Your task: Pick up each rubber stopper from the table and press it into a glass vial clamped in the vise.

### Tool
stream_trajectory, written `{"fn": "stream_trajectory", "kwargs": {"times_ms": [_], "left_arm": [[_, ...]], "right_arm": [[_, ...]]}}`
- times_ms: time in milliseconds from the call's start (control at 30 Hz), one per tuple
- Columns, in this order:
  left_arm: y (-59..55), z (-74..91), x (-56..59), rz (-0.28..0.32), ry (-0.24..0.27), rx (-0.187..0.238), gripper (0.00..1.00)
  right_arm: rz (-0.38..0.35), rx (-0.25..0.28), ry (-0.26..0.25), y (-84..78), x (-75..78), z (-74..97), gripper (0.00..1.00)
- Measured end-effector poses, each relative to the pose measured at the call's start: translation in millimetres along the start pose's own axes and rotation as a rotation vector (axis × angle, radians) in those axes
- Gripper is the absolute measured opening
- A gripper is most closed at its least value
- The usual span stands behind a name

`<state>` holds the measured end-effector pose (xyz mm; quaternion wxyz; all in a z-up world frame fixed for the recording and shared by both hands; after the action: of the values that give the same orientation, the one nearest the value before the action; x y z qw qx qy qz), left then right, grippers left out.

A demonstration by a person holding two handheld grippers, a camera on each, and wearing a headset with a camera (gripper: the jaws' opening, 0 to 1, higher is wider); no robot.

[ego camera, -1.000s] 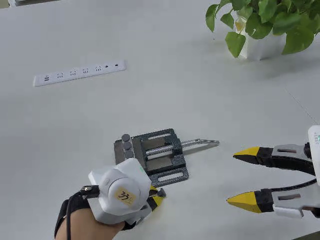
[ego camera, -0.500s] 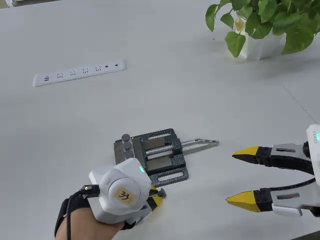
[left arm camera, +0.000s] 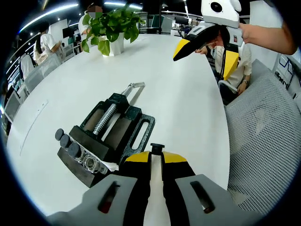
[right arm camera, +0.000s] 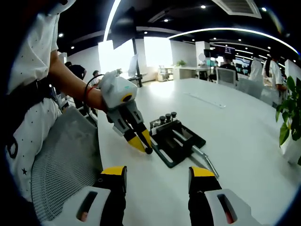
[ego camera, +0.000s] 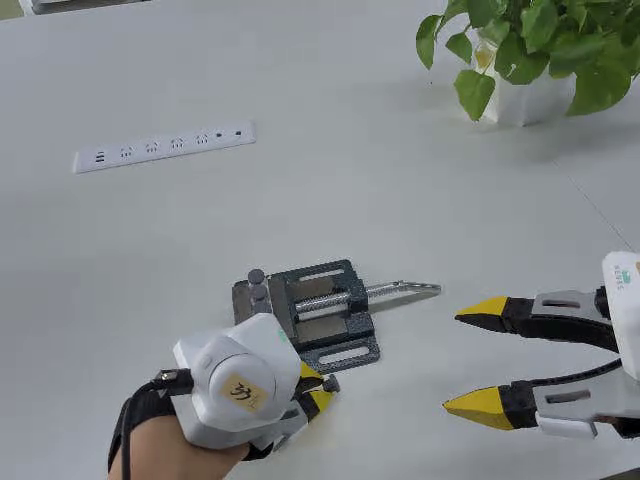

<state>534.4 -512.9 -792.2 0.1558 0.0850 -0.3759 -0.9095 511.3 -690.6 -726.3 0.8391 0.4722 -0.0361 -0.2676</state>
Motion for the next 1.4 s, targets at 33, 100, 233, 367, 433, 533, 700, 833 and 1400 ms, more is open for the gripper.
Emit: {"fn": "stream_trajectory", "kwargs": {"times_ms": [33,100,233,367,433,533,700,833,1400], "left_arm": [[3.4,3.4,0.3,0.002,0.001,0.013,0.04],[8.9,9.4,0.4,0.007,0.005,0.033,0.04],[14.6,19.6,-2.4,0.015,0.015,0.075,0.04],[24.7,33.7,-3.1,0.019,0.023,0.117,0.04],[28.9,39.7,-3.3,0.015,0.024,0.134,0.04],[35.7,50.9,-4.6,0.009,0.029,0.156,0.04],[47.8,69.2,-3.2,0.007,0.026,0.197,0.04],[55.8,82.4,-1.2,0.0,0.022,0.224,0.04],[69.6,109.8,9.4,-0.004,-0.002,0.303,0.04]], "right_arm": [[0.005,0.002,0.004,2.7,-1.0,-0.6,0.49],[0.011,0.003,0.012,7.8,-2.6,-1.8,0.48],[0.031,0.003,0.03,17.4,-6.2,-3.5,0.47],[0.04,0.016,0.052,30.6,-9.7,-4.9,0.46],[0.049,0.021,0.057,37.0,-10.9,-5.3,0.45],[0.06,0.028,0.072,49.3,-14.0,-6.8,0.44],[0.097,0.031,0.106,67.8,-22.3,-11.3,0.41],[0.127,0.025,0.138,80.8,-28.9,-16.7,0.38],[0.221,-0.036,0.279,107.8,-58.1,-38.0,0.17]]}}
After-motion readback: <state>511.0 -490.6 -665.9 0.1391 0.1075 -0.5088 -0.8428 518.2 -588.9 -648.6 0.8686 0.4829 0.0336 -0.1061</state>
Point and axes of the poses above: the centre of the closed fingertips' face, and the gripper's own axes: z roughly backward along the fingers, x roughly to its right, y roughly out of its top, the point moved 6 cm from there along z, roughly backward along the fingers, and after that the axes turned 6 degrees about -z, right-handed, at the moved point
